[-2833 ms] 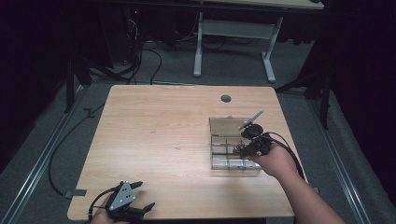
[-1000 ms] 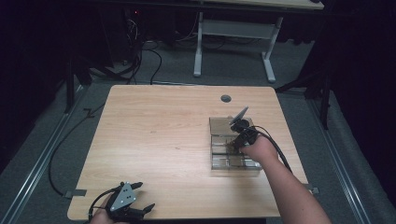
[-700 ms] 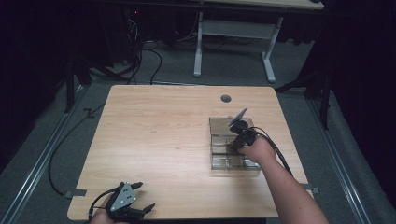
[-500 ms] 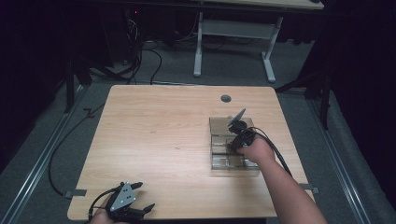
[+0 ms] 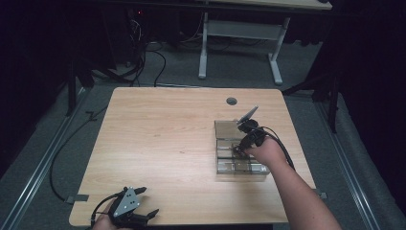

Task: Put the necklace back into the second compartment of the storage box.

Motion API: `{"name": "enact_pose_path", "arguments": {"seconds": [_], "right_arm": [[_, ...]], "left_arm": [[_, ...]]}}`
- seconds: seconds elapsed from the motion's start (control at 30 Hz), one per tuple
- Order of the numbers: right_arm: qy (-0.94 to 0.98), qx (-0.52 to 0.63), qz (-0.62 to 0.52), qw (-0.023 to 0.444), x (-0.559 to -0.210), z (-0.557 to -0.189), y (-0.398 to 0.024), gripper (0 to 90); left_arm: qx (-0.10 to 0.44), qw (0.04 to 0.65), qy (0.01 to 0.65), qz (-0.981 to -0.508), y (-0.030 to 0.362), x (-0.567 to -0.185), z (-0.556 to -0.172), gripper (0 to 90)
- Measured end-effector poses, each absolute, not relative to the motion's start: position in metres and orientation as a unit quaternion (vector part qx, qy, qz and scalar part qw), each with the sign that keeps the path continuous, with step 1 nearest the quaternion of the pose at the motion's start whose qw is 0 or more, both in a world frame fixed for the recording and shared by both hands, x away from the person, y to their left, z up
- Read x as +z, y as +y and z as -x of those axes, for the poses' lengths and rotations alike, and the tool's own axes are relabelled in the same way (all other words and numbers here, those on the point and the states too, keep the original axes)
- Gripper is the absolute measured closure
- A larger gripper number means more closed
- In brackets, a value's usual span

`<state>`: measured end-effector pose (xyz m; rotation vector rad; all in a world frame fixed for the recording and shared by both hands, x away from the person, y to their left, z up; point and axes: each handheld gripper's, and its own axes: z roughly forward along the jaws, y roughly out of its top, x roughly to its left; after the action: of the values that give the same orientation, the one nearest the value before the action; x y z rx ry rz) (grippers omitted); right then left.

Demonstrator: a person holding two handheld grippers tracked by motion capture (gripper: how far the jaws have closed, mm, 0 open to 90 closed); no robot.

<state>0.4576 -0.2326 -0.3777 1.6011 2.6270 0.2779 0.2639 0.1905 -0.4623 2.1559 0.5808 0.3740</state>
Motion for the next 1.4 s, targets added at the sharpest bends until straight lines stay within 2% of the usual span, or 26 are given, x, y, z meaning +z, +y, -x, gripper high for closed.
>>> {"name": "enact_pose_path", "arguments": {"seconds": [0.2, 0.53, 1.03, 1.4], "right_arm": [[0.856, 0.067, -0.513, 0.022, -0.392, -0.455, -0.23, 89.5], [0.858, 0.065, -0.509, 0.015, -0.405, -0.459, -0.225, 89.2], [0.858, 0.075, -0.508, 0.018, -0.382, -0.452, -0.226, 88.9], [0.854, 0.073, -0.515, 0.013, -0.373, -0.431, -0.23, 87.9]], "left_arm": [[0.15, 0.425, 0.233, -0.862, 0.191, -0.462, -0.264, 16.0], [0.15, 0.424, 0.233, -0.862, 0.191, -0.462, -0.264, 16.0], [0.15, 0.423, 0.233, -0.863, 0.19, -0.462, -0.264, 16.0], [0.151, 0.425, 0.232, -0.861, 0.191, -0.462, -0.264, 16.0]]}}
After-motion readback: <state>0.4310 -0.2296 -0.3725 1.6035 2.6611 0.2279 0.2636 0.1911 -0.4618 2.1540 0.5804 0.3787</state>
